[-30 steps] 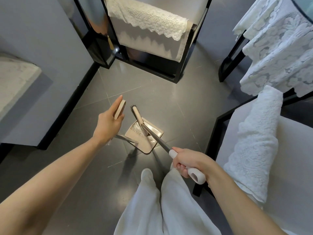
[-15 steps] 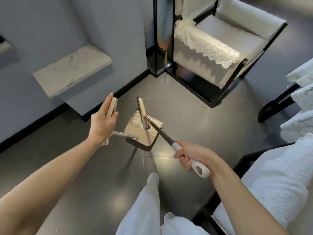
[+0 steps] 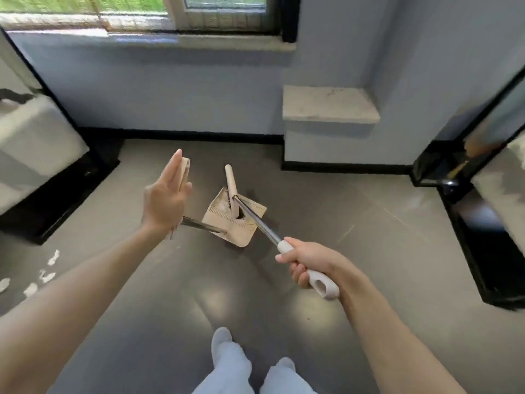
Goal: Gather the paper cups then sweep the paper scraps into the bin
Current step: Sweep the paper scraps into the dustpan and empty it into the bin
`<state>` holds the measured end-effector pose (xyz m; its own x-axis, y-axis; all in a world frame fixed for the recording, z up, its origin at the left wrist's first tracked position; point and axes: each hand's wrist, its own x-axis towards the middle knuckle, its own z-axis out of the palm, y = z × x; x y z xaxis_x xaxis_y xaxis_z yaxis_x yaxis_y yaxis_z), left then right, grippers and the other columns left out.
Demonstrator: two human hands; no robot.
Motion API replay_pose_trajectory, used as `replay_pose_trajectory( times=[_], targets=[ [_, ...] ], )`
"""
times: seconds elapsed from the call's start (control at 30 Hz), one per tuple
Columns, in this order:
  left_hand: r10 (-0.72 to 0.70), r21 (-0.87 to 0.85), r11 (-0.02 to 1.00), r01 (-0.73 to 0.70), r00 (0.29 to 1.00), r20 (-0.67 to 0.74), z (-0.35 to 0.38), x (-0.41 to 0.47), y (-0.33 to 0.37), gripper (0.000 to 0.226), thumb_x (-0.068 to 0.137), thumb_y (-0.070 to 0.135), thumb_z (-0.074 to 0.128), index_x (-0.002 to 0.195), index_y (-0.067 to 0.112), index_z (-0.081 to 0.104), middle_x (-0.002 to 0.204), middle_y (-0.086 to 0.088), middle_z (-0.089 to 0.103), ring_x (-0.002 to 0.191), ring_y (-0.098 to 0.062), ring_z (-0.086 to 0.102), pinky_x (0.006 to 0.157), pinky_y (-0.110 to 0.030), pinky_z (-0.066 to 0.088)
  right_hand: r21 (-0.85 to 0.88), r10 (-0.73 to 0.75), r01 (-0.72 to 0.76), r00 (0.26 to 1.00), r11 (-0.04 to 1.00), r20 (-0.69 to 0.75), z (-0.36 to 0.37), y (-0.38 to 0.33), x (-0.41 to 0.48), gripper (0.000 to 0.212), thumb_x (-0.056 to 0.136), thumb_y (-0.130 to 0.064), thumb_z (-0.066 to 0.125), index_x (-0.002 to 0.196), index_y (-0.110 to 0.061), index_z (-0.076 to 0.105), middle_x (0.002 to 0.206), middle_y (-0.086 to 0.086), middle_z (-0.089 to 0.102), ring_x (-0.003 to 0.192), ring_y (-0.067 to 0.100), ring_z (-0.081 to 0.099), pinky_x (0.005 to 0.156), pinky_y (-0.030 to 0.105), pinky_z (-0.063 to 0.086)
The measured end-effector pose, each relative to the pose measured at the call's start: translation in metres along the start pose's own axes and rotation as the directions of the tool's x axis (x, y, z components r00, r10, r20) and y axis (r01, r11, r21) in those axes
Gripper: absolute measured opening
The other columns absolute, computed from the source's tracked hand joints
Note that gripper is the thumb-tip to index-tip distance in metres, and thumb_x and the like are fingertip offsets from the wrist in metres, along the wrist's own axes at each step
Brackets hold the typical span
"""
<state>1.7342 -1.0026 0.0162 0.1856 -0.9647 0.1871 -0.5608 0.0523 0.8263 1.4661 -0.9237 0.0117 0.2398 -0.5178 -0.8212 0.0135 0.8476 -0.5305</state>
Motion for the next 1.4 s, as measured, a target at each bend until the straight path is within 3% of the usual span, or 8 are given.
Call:
replay_pose_trajectory(
  times=[0.1, 0.23, 0.4, 0.67, 0.77, 0.87, 1.03, 1.4],
  targets=[
    [-0.078, 0.076, 0.993, 0.092, 0.982, -0.171, -0.093, -0.016, -0.044, 0.063, 0.092, 0.011, 0.060, 0.147, 0.033, 0.037, 0.135, 0.010, 0.055, 0.114, 0.001, 0.053, 0.091, 0.001, 0.032, -0.143, 0.020, -0.005, 0.994, 0.990, 0.104, 0.080, -0.014, 0.019, 0.068, 0.095, -0.002, 0.049, 0.147, -0.037, 0.024, 0.043, -0.004, 0.039, 0.032, 0.002, 0.034, 0.029, 0.013, 0.030],
    [-0.210, -0.076, 0.978, 0.196, 0.914, -0.346, -0.213, -0.051, -0.102, 0.062, 0.093, 0.008, 0.059, 0.146, 0.030, 0.038, 0.134, 0.022, 0.050, 0.123, 0.011, 0.046, 0.104, -0.010, 0.034, -0.354, 0.046, 0.042, 0.971, 0.934, 0.234, 0.204, -0.023, 0.044, 0.067, 0.095, 0.000, 0.048, 0.147, -0.035, 0.025, 0.043, -0.003, 0.037, 0.031, 0.002, 0.033, 0.028, 0.013, 0.029],
    [-0.286, -0.038, 0.950, 0.310, 0.811, -0.511, -0.363, -0.093, -0.174, 0.064, 0.092, 0.006, 0.057, 0.145, 0.037, 0.038, 0.135, 0.019, 0.052, 0.119, 0.010, 0.048, 0.105, -0.017, 0.037, -0.575, 0.155, 0.105, 0.910, 0.812, 0.385, 0.377, -0.018, 0.067, 0.031, 0.097, 0.000, 0.041, 0.109, -0.027, 0.050, 0.046, -0.003, 0.032, 0.029, 0.002, 0.028, 0.029, 0.011, 0.026],
    [-0.251, 0.072, 0.896, 0.439, 0.631, -0.734, -0.570, -0.121, -0.270, 0.061, 0.092, 0.007, 0.059, 0.146, 0.028, 0.041, 0.130, 0.025, 0.045, 0.112, 0.019, 0.041, 0.096, 0.000, 0.033, -0.677, 0.271, 0.201, 0.808, 0.708, 0.523, 0.629, -0.002, 0.107, 0.029, 0.098, 0.001, 0.038, 0.114, -0.021, 0.048, 0.038, -0.005, 0.035, 0.028, 0.002, 0.030, 0.029, 0.010, 0.027],
    [-0.204, 0.128, 0.876, 0.465, 0.598, -0.775, -0.630, -0.100, -0.305, 0.061, 0.091, 0.009, 0.060, 0.146, 0.027, 0.040, 0.127, 0.023, 0.044, 0.111, 0.016, 0.037, 0.085, 0.011, 0.022, -0.692, 0.260, 0.267, 0.789, 0.670, 0.557, 0.704, -0.011, 0.130, 0.033, 0.097, 0.000, 0.042, 0.119, -0.023, 0.050, 0.040, -0.004, 0.036, 0.029, 0.003, 0.031, 0.030, 0.012, 0.029],
    [-0.169, 0.133, 0.871, 0.474, 0.541, -0.824, -0.691, -0.062, -0.343, 0.063, 0.090, 0.010, 0.061, 0.146, 0.030, 0.040, 0.125, 0.021, 0.044, 0.106, 0.024, 0.033, 0.083, 0.013, 0.020, -0.700, 0.263, 0.315, 0.767, 0.641, 0.586, 0.780, -0.037, 0.162, 0.031, 0.096, -0.001, 0.045, 0.099, -0.031, 0.052, 0.040, -0.004, 0.040, 0.032, 0.004, 0.033, 0.032, 0.013, 0.032],
    [-0.163, 0.117, 0.863, 0.491, 0.489, -0.857, -0.794, 0.021, -0.412, 0.063, 0.091, 0.014, 0.059, 0.146, 0.033, 0.037, 0.139, 0.012, 0.051, 0.125, -0.008, 0.050, 0.106, -0.022, 0.038, -0.694, 0.264, 0.331, 0.753, 0.639, 0.603, 0.919, -0.101, 0.227, 0.042, 0.096, -0.003, 0.048, 0.124, -0.033, 0.045, 0.049, 0.000, 0.038, 0.034, 0.003, 0.033, 0.031, 0.013, 0.031],
    [-0.092, 0.047, 0.861, 0.507, 0.244, -0.965, -1.017, 0.188, -0.536, 0.065, 0.089, 0.007, 0.058, 0.148, 0.023, 0.037, 0.146, 0.007, 0.045, 0.128, -0.004, 0.042, 0.099, -0.005, 0.028, -0.719, 0.333, 0.319, 0.722, 0.617, 0.607, 1.203, -0.231, 0.336, 0.057, 0.095, -0.007, 0.053, 0.141, -0.035, 0.035, 0.045, 0.002, 0.051, 0.034, 0.005, 0.041, 0.031, 0.016, 0.037]
  ],
)
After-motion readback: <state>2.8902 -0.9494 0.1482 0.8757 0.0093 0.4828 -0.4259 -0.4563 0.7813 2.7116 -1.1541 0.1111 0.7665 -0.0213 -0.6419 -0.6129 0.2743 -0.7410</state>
